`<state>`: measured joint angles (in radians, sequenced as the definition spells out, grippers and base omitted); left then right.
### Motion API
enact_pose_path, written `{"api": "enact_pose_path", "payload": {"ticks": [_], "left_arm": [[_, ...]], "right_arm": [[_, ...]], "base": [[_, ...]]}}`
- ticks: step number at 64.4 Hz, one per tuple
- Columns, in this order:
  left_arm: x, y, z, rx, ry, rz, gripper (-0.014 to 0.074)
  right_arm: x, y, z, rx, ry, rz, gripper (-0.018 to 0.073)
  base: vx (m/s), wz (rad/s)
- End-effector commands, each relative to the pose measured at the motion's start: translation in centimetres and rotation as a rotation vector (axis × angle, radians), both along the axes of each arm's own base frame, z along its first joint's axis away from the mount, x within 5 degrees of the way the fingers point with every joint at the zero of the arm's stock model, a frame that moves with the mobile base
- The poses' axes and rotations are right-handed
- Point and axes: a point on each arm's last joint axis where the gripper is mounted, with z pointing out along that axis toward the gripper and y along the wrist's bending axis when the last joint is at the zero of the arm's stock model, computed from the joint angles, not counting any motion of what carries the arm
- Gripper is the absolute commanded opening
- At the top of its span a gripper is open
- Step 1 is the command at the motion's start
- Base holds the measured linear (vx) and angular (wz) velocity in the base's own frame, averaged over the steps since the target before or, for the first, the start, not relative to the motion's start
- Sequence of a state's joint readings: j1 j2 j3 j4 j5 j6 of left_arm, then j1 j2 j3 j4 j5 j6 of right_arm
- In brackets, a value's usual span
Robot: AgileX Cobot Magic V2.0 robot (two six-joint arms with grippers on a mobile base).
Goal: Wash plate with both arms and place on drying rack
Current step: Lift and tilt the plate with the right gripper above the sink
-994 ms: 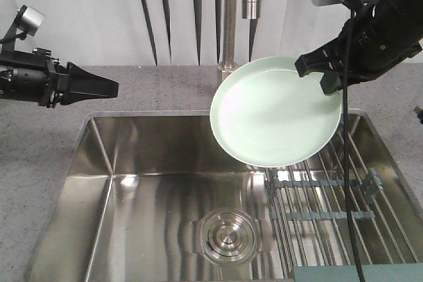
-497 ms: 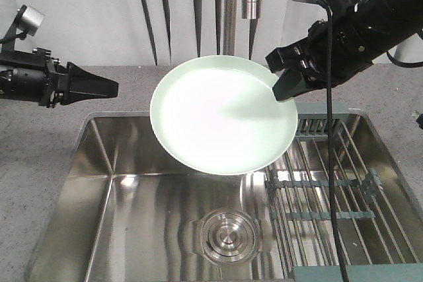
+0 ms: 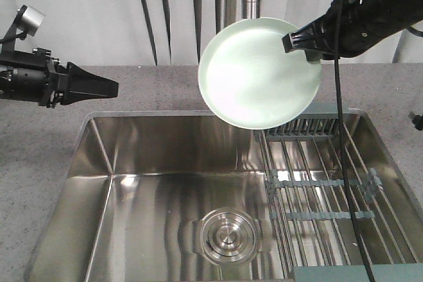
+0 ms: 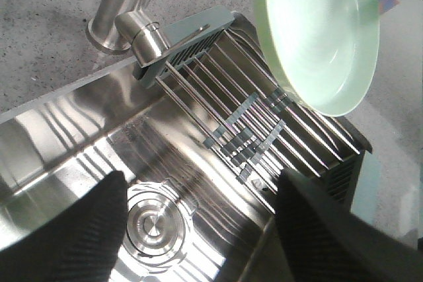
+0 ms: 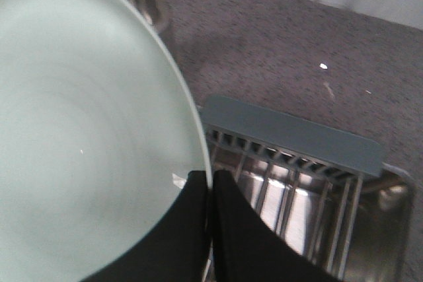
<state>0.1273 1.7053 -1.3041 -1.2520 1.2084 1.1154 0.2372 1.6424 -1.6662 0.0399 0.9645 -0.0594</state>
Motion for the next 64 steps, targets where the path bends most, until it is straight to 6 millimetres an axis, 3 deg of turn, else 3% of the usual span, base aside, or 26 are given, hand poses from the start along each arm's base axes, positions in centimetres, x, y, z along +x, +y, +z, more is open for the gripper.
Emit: {"api": "enact_pose_path", "payload": {"ticks": [1, 9, 23, 42, 54, 64], "left_arm": [[-0.9, -0.4, 2.9, -0.081, -0.067, -0.015, 0.0463], [-0.9, -0.4, 2.9, -0.081, -0.067, -0.015, 0.0463], [-0.9, -0.4, 2.9, -0.081, -0.067, -0.015, 0.0463], [-0.9, -0.4, 2.9, -0.081, -0.067, -0.015, 0.0463], [-0.9, -0.4, 2.9, -0.081, -0.067, -0.015, 0.0463], [-0.9, -0.4, 2.9, -0.081, -0.067, -0.015, 0.0463]], "right_arm": [[-1.1, -1.2, 1.9, -0.052, -0.030, -0.053, -0.0009], [-1.8, -1.0, 1.4, -0.036, 0.067, -0.046, -0.0009], [-3.4, 1.1, 1.0, 0.139, 0.235, 0.099, -0.0009], [-1.9, 2.0, 2.5, 0.267, 0.016, 0.122, -0.0009], [-0.6, 1.0, 3.2, 0.173, -0.151, 0.068, -0.0009], [-0.6, 0.0, 2.7, 0.062, -0.127, 0.013, -0.0009]], "base": [[0.00, 0.00], [0.00, 0.00], [0.00, 0.00], [0.00, 0.00], [0.00, 0.00], [0.00, 0.00]]}}
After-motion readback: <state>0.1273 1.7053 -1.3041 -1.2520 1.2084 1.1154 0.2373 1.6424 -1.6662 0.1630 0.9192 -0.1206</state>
